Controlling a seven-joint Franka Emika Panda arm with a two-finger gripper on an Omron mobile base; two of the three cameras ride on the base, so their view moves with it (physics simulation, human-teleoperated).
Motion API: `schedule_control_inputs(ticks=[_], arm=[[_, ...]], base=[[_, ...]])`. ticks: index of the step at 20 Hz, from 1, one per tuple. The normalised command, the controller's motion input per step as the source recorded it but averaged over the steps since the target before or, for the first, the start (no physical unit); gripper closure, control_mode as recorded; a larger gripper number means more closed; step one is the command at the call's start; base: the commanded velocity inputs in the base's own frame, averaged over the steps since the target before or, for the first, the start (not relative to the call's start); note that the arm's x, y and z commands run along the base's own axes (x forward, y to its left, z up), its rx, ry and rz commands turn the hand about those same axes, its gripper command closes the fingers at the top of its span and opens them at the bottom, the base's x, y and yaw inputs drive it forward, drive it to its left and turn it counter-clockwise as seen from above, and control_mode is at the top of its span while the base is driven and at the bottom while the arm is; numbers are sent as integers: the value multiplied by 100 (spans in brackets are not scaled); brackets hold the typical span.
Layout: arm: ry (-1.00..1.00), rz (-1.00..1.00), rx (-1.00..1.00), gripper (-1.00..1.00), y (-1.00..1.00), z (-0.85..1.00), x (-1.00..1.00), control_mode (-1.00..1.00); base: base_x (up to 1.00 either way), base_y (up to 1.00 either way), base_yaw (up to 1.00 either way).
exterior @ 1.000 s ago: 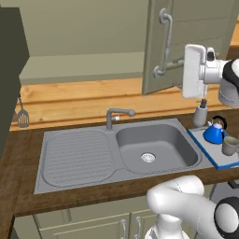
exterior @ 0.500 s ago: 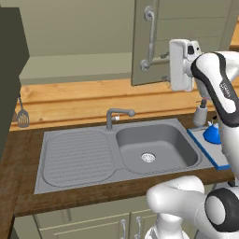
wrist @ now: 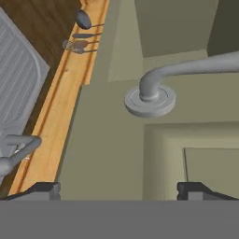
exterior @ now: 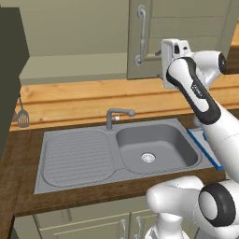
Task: Pick the kettle from the counter and place it on the tray. Then pick the mug from the cabinet and place it on the tray. Then close the cabinet doors.
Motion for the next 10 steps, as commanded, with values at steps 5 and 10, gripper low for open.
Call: schedule_control_inputs(ticks=[5, 10], arm=[[1, -20, -4, -100, 0, -13, 33, -100], [7, -19, -1, -100, 0, -8, 23, -100]], base=[[0, 0, 0], [0, 0, 0]])
